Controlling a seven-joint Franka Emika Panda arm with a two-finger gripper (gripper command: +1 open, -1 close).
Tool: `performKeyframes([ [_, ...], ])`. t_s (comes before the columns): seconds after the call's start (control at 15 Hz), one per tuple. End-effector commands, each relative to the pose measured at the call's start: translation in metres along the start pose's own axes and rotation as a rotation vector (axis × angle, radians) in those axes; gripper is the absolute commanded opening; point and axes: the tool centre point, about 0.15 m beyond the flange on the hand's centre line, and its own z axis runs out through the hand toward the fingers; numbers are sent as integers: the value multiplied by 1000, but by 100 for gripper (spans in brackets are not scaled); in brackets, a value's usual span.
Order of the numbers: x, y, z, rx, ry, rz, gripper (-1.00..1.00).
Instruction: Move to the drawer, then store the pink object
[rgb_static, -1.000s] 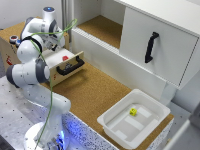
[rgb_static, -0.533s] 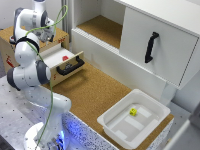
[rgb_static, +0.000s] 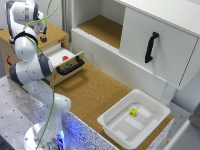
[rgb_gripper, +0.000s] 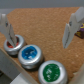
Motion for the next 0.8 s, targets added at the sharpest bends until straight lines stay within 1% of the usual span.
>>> performKeyframes([
  [0.0,54,-52,9,-118,-243,-136,100],
  [0.07,58,-57,16,-113,-246,-161,100],
  [0.2,67,-64,26,-120,-238,-195,100],
  [0.27,70,-68,28,-127,-238,-224,-100],
  [0.33,70,-69,28,-156,-233,-245,-100],
  [0.4,69,-70,31,-160,-246,-259,-100],
  [0.47,66,-70,34,-180,-252,-271,-100],
  [0.67,61,-66,38,-178,-261,-263,-100],
  [0.73,58,-63,37,-201,-251,-262,-100],
])
